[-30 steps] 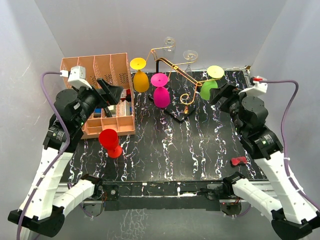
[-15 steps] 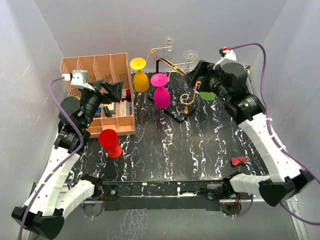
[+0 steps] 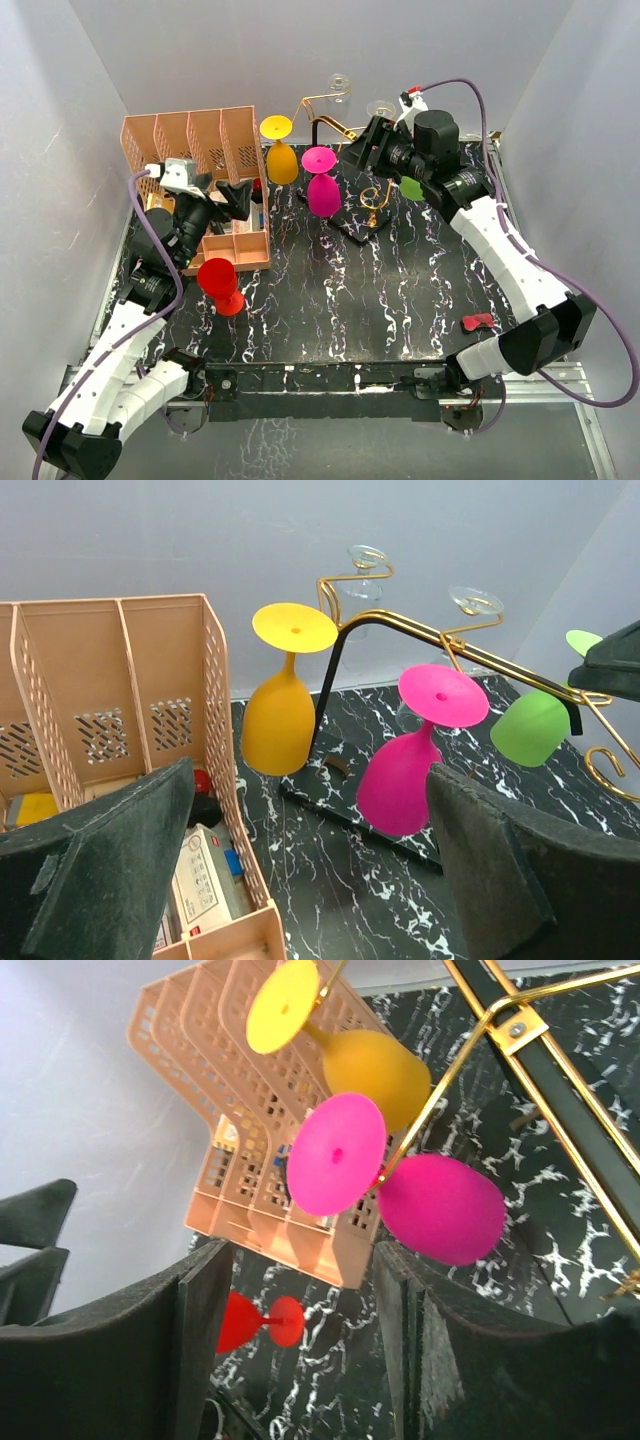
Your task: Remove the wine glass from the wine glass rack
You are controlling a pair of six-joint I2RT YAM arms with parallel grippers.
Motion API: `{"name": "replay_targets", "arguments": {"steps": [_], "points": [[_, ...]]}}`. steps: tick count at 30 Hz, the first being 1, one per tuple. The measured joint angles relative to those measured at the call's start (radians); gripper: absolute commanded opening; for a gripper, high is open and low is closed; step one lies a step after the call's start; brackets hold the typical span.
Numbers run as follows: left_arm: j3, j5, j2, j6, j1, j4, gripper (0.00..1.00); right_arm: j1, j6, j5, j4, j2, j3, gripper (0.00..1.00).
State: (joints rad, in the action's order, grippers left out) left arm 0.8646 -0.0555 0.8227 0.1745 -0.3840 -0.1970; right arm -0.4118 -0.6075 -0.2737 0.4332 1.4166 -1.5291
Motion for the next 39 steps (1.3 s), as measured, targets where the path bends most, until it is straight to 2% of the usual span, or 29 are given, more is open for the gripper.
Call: {"name": "replay_targets", "arguments": {"steps": [11, 18, 30, 34, 39], "points": [[-0.025, -0.040, -0.007, -0.020, -0.038, -0.035, 0.97, 0.000, -0.085, -0.013, -0.104, 0.084, 0.002, 0.56], [-0.028, -0.054, -0.007, -0.026, -0.041, -0.036, 0.97, 0.000, -0.109, -0.010, -0.153, 0.141, 0.002, 0.45], [-0.029, -0.059, -0.007, -0.035, -0.042, -0.036, 0.97, 0.000, -0.126, -0.018, -0.156, 0.198, 0.001, 0.45], [-0.029, -0.059, -0.007, -0.037, -0.042, -0.036, 0.97, 0.000, -0.127, -0.017, -0.163, 0.198, 0.001, 0.52], [-0.029, -0.058, -0.006, -0.037, -0.043, -0.036, 0.97, 0.000, -0.119, -0.005, -0.166, 0.198, -0.002, 0.52]]}}
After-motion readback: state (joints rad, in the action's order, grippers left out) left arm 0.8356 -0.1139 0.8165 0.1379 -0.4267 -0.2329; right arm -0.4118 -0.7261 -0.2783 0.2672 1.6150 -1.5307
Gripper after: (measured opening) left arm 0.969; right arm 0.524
